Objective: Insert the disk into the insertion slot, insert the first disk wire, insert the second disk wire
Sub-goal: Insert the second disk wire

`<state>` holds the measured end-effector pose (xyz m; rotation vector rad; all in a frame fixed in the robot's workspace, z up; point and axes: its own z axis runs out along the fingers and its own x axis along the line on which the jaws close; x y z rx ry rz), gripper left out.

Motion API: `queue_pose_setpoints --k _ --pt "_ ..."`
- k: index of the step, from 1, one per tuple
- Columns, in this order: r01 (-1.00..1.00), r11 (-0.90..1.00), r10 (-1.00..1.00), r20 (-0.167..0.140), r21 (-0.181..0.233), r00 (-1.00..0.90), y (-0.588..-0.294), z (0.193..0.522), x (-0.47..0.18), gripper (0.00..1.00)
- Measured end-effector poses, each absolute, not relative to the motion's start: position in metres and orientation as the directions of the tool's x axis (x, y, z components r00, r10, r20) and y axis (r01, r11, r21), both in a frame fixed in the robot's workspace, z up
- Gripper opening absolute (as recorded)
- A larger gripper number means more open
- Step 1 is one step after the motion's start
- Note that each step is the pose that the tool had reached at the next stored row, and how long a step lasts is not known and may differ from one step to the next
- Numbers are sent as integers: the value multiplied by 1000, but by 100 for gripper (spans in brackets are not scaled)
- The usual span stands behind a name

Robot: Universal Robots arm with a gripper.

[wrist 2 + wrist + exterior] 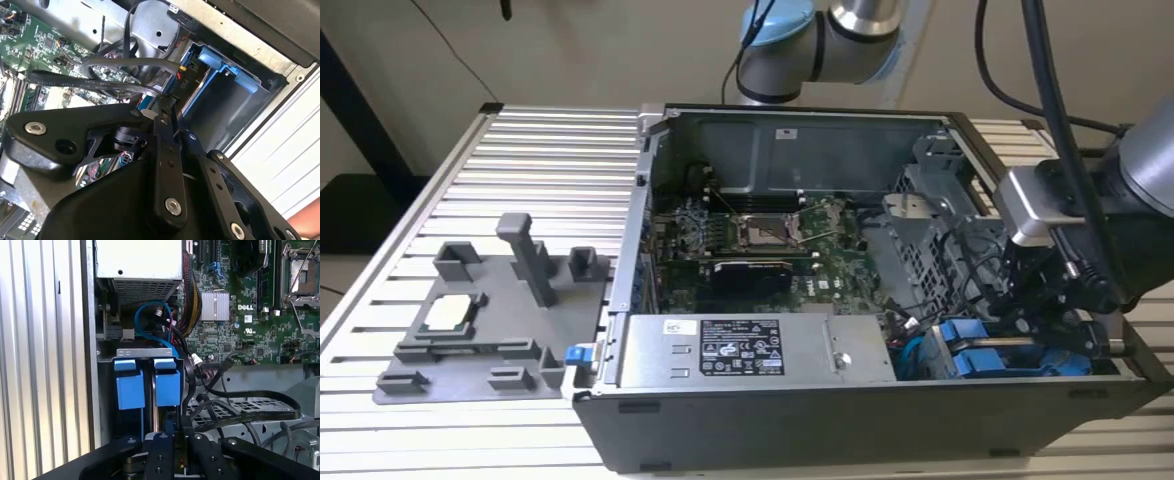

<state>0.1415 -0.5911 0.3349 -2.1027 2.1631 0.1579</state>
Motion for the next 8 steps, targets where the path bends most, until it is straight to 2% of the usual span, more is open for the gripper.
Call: queue_pose_setpoints --k 1,8 --pt "-1000 29 -987 -159 -9 -27 -591 335 142 24" --pt "-1000 29 -987 -161 -9 -27 -591 344 142 24"
